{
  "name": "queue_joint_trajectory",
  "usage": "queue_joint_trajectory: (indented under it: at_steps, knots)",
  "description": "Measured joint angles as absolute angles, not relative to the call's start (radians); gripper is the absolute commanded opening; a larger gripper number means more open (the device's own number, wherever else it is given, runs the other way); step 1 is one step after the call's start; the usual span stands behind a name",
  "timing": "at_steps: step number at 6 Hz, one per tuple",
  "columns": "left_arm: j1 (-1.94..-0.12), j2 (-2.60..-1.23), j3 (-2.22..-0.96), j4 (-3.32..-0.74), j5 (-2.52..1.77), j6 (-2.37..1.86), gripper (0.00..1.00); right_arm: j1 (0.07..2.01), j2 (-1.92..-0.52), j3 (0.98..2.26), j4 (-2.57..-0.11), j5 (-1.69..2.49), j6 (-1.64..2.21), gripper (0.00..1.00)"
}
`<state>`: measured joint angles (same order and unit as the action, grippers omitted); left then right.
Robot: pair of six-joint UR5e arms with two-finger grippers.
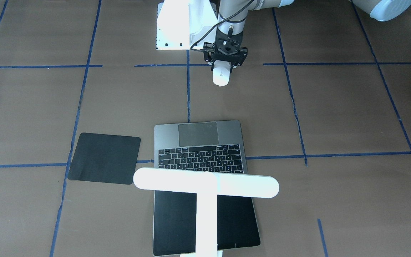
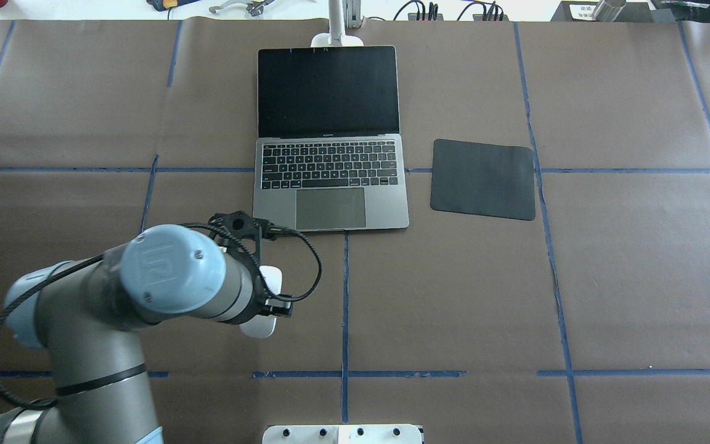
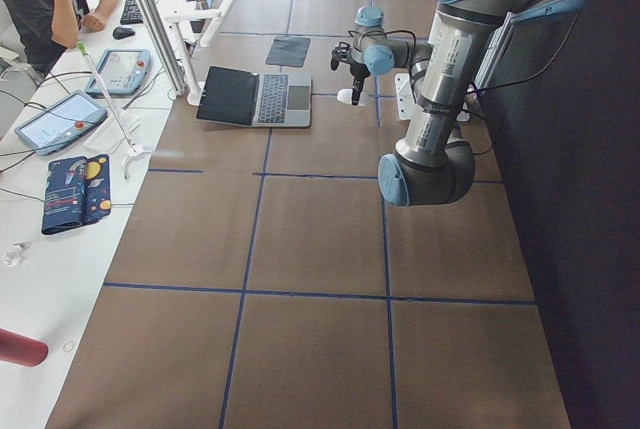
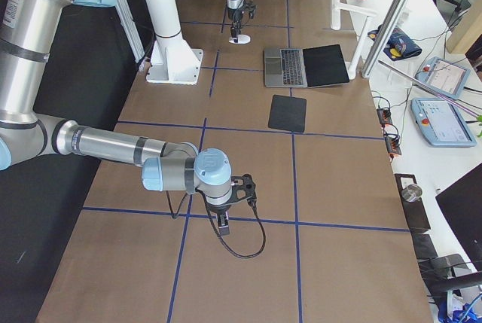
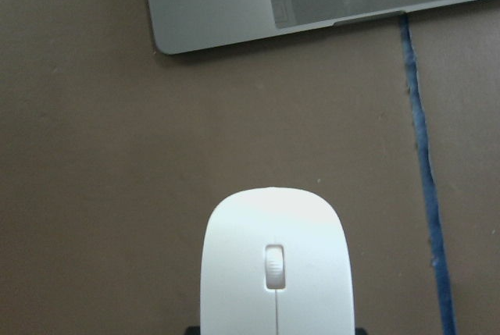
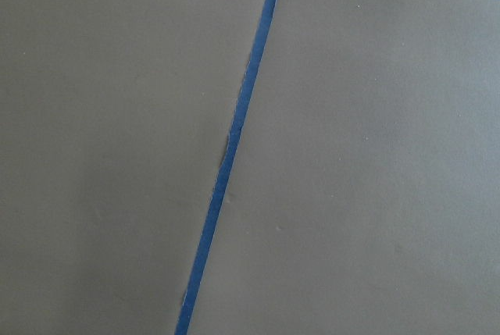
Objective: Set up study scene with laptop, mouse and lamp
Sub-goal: 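Carry the white mouse with the left gripper onto the mouse pad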
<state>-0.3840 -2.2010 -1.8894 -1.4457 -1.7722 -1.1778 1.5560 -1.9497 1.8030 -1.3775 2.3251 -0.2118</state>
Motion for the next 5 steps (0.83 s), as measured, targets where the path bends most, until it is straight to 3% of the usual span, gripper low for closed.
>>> queue_joint_trajectory:
  at_steps: [3, 5]
  knots:
    - [-0.444, -2.610, -1.402, -1.493, -1.774, -1.210, 0.24, 1.556, -1.950, 1.801, -1.378, 2.325, -0.212, 1.00]
    - [-0.458, -2.876, -0.970, -1.662, -1.772, -1.276, 0.24, 1.555, -1.950, 1.793, -1.377, 2.325, -0.212, 1.00]
